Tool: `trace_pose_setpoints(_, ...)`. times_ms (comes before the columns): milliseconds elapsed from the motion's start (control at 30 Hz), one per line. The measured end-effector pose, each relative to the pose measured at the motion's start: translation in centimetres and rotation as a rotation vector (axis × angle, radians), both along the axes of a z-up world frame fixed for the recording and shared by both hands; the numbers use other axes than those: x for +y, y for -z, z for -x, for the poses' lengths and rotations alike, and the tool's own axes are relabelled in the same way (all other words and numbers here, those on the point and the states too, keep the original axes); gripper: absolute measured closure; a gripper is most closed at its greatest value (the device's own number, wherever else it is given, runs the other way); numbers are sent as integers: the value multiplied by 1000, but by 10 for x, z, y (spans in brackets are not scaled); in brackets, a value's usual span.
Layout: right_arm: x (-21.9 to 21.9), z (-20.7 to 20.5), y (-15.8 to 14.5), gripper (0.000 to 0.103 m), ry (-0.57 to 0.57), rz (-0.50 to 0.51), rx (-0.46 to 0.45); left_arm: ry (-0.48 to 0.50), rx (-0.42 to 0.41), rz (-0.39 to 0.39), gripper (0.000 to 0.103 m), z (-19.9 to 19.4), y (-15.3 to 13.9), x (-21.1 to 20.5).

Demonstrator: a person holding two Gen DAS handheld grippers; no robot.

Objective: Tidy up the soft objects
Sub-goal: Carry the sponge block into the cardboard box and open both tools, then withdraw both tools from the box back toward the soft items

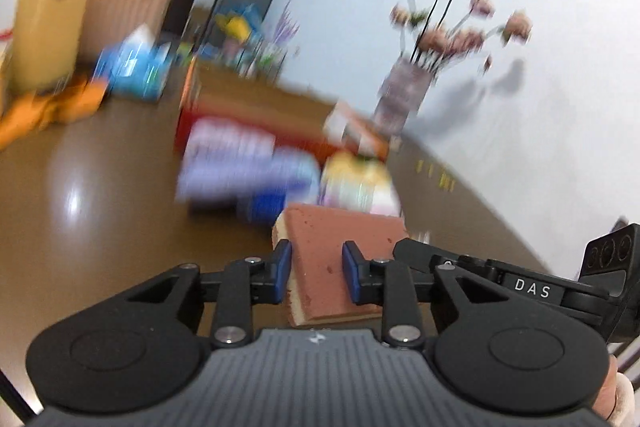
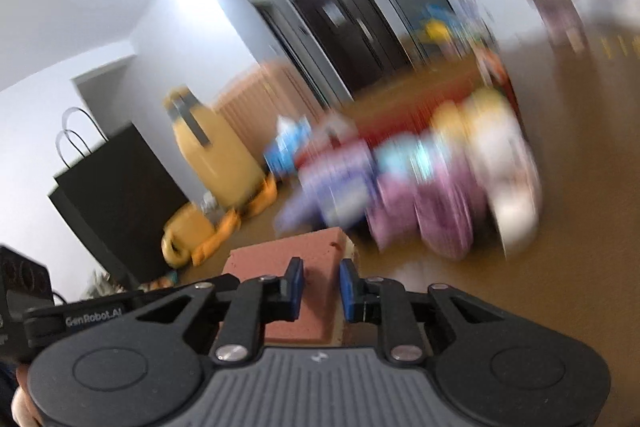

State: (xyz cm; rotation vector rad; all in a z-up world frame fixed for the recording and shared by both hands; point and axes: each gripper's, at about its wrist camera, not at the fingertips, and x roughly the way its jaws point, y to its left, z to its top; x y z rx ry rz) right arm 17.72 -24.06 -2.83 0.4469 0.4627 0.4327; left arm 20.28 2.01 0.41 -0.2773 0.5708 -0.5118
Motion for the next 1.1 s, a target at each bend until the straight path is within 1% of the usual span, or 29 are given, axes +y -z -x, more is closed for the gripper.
trace_pose_setpoints(67,-2,-44,-31,84,-4,21,-44,-7,-49,-9,75,-39,-28,-5)
trace_pose_setpoints(133,-3,-95,-57,84,0,47,-59,-8,-70,-40,76,-89,-51,-13)
trace_pose_setpoints(167,-3,-126,-69,84,2,55,-51,-14,-63,-47,76,-114,-59,-17)
trace_pose_setpoints(200,-2,-155,-77,82,2,66,-42,-17,-50,-54,76,-142,-66,-19)
trace_pose_setpoints(233,-1,-186,-84,82,-2,87,-29,-29,-26,-55,76,-176,-72,-21)
trace_pose_setpoints(267,-2,-217,-87,82,4,84,-4,-38,4,-45,76,-204,-75,-22)
trace_pose_setpoints(300,-3,-252,-88,82,13,73,37,-42,21,-53,76,-233,-76,-24)
trace_pose_setpoints(367,-3,-307,-82,82,24,58,108,-55,63,-82,76,-290,-67,-29)
trace_pose_setpoints(433,0,-362,-66,82,30,72,183,-77,141,-111,76,-340,-48,-36)
trace_pose_setpoints(467,1,-384,-54,83,36,78,221,-91,172,-139,76,-362,-35,-40)
trace_pose_setpoints(567,12,-441,-16,83,43,109,327,-119,202,-269,76,-409,-7,-58)
trace_pose_setpoints(633,15,-469,4,83,41,92,385,-131,228,-330,76,-433,7,-64)
trace_pose_setpoints(700,19,-486,19,83,18,58,434,-163,242,-363,75,-448,14,-63)
trace_pose_setpoints(733,18,-489,21,83,11,64,436,-162,241,-368,75,-453,15,-62)
trace_pose_setpoints(800,24,-492,21,82,-1,107,405,-156,227,-379,74,-454,14,-62)
trace_pose_setpoints(833,25,-491,19,82,1,120,397,-153,213,-383,72,-453,12,-62)
trace_pose_setpoints(900,25,-484,11,82,10,138,376,-156,193,-390,70,-441,6,-57)
trace_pose_setpoints(1000,14,-464,-10,82,33,167,326,-163,160,-408,70,-421,-11,-56)
trace_pose_setpoints(1067,4,-444,-34,82,43,200,285,-170,130,-421,70,-403,-29,-52)
trace_pose_setpoints(1100,-3,-430,-45,82,47,217,263,-174,113,-426,68,-393,-39,-49)
